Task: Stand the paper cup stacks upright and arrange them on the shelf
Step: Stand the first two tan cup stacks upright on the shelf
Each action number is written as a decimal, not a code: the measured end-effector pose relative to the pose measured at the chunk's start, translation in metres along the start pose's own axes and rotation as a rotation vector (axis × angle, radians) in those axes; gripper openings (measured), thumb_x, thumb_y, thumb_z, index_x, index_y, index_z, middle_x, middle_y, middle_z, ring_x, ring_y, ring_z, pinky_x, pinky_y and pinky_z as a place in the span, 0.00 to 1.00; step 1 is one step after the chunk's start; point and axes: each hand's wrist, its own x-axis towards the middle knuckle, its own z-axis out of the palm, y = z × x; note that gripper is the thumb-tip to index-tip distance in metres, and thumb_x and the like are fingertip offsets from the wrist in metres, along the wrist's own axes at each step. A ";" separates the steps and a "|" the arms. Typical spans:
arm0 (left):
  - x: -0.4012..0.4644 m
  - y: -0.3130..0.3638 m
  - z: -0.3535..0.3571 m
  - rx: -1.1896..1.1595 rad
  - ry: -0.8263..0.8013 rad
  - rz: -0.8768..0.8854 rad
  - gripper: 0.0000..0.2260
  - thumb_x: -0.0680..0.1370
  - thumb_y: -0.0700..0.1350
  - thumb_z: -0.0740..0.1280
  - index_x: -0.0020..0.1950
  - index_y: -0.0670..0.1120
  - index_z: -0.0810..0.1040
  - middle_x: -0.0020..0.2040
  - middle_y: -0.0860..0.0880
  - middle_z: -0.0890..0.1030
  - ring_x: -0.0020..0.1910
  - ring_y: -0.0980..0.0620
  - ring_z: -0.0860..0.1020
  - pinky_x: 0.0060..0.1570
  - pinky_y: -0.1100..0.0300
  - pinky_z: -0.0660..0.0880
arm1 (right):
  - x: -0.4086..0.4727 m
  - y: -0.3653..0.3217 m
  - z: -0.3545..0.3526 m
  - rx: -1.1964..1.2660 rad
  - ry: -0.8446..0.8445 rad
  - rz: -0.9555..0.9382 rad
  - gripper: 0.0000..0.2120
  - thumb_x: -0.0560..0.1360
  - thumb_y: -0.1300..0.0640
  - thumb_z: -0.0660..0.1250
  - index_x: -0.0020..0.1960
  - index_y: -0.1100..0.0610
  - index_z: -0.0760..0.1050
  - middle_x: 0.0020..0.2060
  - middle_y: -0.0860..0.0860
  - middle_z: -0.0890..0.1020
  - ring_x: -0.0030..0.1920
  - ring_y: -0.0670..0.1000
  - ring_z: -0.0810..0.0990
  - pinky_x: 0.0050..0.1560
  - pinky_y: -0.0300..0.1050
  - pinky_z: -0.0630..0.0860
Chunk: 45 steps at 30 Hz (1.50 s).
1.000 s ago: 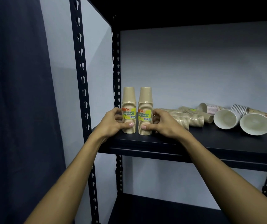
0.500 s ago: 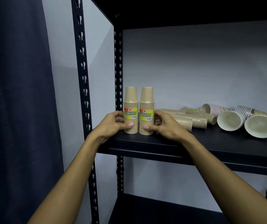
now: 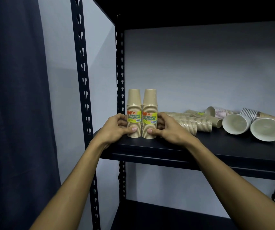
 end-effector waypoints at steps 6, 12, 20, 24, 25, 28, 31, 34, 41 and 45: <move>0.000 0.001 0.002 0.013 0.011 0.007 0.23 0.67 0.43 0.80 0.58 0.44 0.75 0.52 0.44 0.84 0.53 0.47 0.83 0.60 0.49 0.78 | -0.003 -0.003 0.001 0.030 -0.046 0.014 0.27 0.76 0.63 0.71 0.71 0.60 0.64 0.66 0.54 0.78 0.65 0.50 0.78 0.69 0.49 0.73; -0.002 0.003 0.003 0.019 0.025 0.012 0.23 0.67 0.42 0.80 0.57 0.44 0.75 0.52 0.43 0.84 0.52 0.46 0.84 0.60 0.47 0.78 | -0.002 -0.002 0.002 0.044 -0.054 0.009 0.26 0.77 0.65 0.69 0.71 0.60 0.64 0.67 0.55 0.77 0.67 0.50 0.76 0.70 0.50 0.71; -0.002 0.003 0.004 0.051 0.032 0.017 0.23 0.68 0.43 0.79 0.60 0.43 0.75 0.53 0.45 0.83 0.54 0.48 0.83 0.60 0.49 0.77 | -0.001 -0.001 0.002 0.041 -0.055 0.007 0.27 0.76 0.63 0.71 0.71 0.58 0.65 0.67 0.54 0.77 0.67 0.50 0.76 0.71 0.53 0.70; -0.002 0.001 0.001 0.044 -0.003 -0.001 0.27 0.69 0.43 0.78 0.66 0.42 0.73 0.57 0.44 0.82 0.57 0.46 0.82 0.62 0.47 0.76 | -0.002 -0.002 0.002 0.045 -0.054 0.016 0.27 0.76 0.63 0.70 0.72 0.59 0.65 0.67 0.54 0.77 0.67 0.51 0.76 0.71 0.53 0.70; -0.002 0.001 0.001 0.041 -0.012 -0.005 0.28 0.70 0.42 0.78 0.67 0.41 0.72 0.58 0.44 0.82 0.57 0.46 0.81 0.63 0.47 0.76 | -0.002 -0.003 0.003 0.047 -0.053 0.017 0.27 0.76 0.64 0.70 0.72 0.59 0.65 0.67 0.54 0.77 0.67 0.51 0.76 0.71 0.53 0.70; -0.002 0.001 0.001 0.040 -0.021 -0.007 0.29 0.71 0.41 0.77 0.69 0.41 0.71 0.59 0.43 0.82 0.58 0.46 0.81 0.63 0.47 0.76 | -0.002 -0.003 0.003 0.047 -0.049 0.018 0.26 0.76 0.65 0.70 0.71 0.59 0.65 0.67 0.55 0.77 0.67 0.51 0.76 0.71 0.52 0.71; -0.003 0.001 0.002 0.045 -0.026 -0.011 0.28 0.72 0.41 0.76 0.70 0.42 0.71 0.59 0.44 0.82 0.58 0.46 0.81 0.63 0.47 0.76 | -0.003 -0.005 0.003 0.044 -0.043 0.020 0.25 0.75 0.64 0.71 0.70 0.60 0.67 0.65 0.55 0.78 0.65 0.51 0.77 0.70 0.52 0.72; -0.006 0.005 0.002 0.051 -0.029 -0.012 0.31 0.72 0.44 0.76 0.72 0.43 0.67 0.62 0.45 0.80 0.61 0.47 0.79 0.64 0.49 0.75 | -0.005 -0.007 0.001 0.021 -0.031 0.018 0.26 0.74 0.61 0.74 0.69 0.59 0.70 0.62 0.54 0.81 0.63 0.51 0.80 0.68 0.53 0.74; -0.031 0.032 0.006 0.129 0.327 0.137 0.38 0.70 0.58 0.76 0.75 0.50 0.64 0.69 0.49 0.73 0.65 0.52 0.74 0.65 0.51 0.72 | -0.035 -0.009 -0.011 -0.203 0.148 -0.020 0.24 0.72 0.53 0.76 0.66 0.56 0.74 0.54 0.52 0.81 0.55 0.49 0.81 0.61 0.45 0.77; -0.033 0.065 0.015 0.281 0.463 0.299 0.36 0.71 0.58 0.74 0.75 0.50 0.64 0.70 0.49 0.72 0.67 0.51 0.72 0.65 0.51 0.72 | -0.051 -0.003 -0.033 -0.278 0.207 -0.016 0.23 0.72 0.52 0.75 0.64 0.55 0.75 0.53 0.51 0.80 0.53 0.49 0.80 0.59 0.46 0.78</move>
